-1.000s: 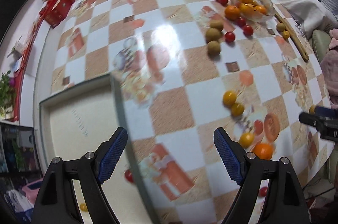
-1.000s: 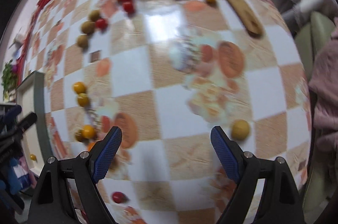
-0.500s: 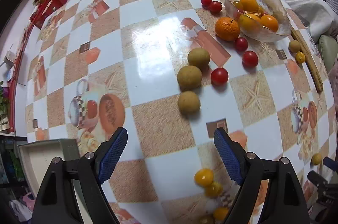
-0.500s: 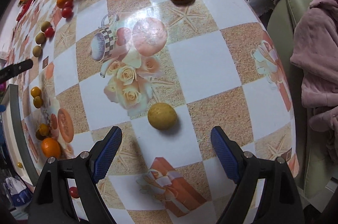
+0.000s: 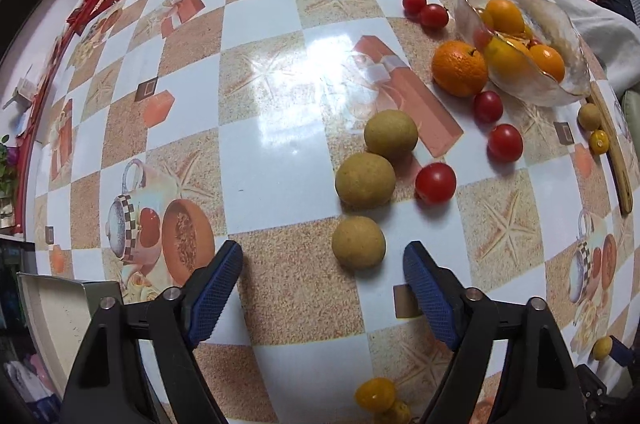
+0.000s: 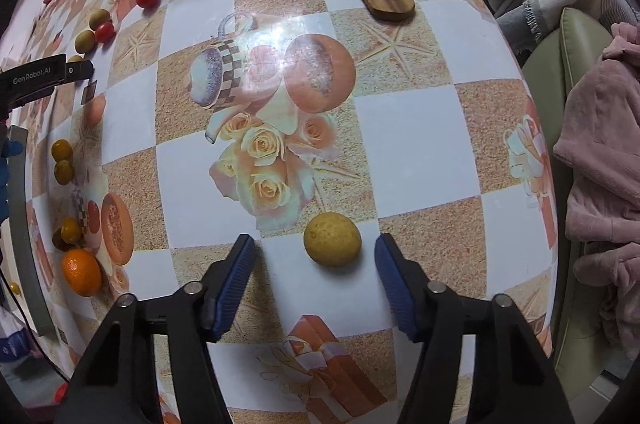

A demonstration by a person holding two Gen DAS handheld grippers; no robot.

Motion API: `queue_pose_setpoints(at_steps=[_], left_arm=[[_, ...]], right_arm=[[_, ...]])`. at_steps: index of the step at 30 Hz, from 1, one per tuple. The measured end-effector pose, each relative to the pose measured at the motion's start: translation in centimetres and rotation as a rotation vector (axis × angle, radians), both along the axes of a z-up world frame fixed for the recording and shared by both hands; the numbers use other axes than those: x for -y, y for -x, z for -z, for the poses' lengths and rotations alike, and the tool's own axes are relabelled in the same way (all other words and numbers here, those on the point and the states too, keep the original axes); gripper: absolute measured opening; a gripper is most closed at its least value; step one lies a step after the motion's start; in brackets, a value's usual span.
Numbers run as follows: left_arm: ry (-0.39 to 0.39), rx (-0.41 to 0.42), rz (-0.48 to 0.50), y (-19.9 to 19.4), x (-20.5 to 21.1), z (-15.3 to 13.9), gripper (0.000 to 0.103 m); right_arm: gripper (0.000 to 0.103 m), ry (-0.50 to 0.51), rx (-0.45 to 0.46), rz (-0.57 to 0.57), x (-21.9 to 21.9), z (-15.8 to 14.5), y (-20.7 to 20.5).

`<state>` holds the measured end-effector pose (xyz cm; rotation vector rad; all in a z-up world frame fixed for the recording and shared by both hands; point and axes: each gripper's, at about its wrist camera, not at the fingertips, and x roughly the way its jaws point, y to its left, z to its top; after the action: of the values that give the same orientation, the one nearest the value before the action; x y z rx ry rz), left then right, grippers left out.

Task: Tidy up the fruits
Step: 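Move the left tool to a brown round fruit while the right tool grasps another, then carry both brown fruits over the tray and open both tools to release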

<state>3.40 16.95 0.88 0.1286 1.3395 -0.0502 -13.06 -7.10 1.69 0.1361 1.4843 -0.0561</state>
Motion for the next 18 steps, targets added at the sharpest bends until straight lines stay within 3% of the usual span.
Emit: queue_pose_setpoints(at_steps=[4, 5, 7, 13, 18], left_arm=[[0.008, 0.013, -0.003, -0.6, 0.1, -0.3, 0.051], [0.02, 0.012, -0.004, -0.8, 0.1, -0.3, 0.042], [0.039, 0.012, 0.001, -1.0, 0.4, -0.3, 0.029], [0.07, -0.006, 0.028, 0.6, 0.5, -0.7, 0.026], [0.114, -0.005, 0.022, 2.6, -0.8, -2.0, 0.026]], right_arm=[[0.045, 0.007, 0.006, 0.005, -0.2, -0.6, 0.3], [0.033, 0.004, 0.01, 0.002, 0.3, -0.4, 0.0], [0.029, -0.02, 0.011, -0.001, 0.8, -0.3, -0.1], [0.029, -0.158, 0.026, 0.068, 2.5, -0.4, 0.1], [0.029, -0.184, 0.022, 0.06, 2.1, -0.7, 0.9]])
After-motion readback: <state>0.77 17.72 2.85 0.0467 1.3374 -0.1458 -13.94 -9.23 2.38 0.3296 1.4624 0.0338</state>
